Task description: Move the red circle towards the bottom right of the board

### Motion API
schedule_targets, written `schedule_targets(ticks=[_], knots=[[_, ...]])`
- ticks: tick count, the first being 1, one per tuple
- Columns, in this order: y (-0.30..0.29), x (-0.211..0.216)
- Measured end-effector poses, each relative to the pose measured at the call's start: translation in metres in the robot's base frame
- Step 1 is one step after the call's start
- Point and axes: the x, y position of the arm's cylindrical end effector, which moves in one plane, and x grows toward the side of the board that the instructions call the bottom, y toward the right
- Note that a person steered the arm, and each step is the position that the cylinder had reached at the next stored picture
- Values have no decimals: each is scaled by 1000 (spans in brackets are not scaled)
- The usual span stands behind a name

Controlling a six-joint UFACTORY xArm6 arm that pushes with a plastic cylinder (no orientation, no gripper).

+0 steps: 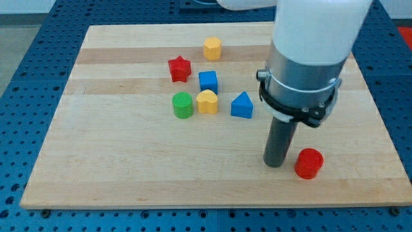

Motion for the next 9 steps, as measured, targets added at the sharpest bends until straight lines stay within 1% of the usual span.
schedule_targets(ticks=[1, 2, 4, 5, 6, 7, 9], knots=[[27, 11], [48, 13], [73, 14], [56, 13], [39, 1], [46, -10], [73, -10]])
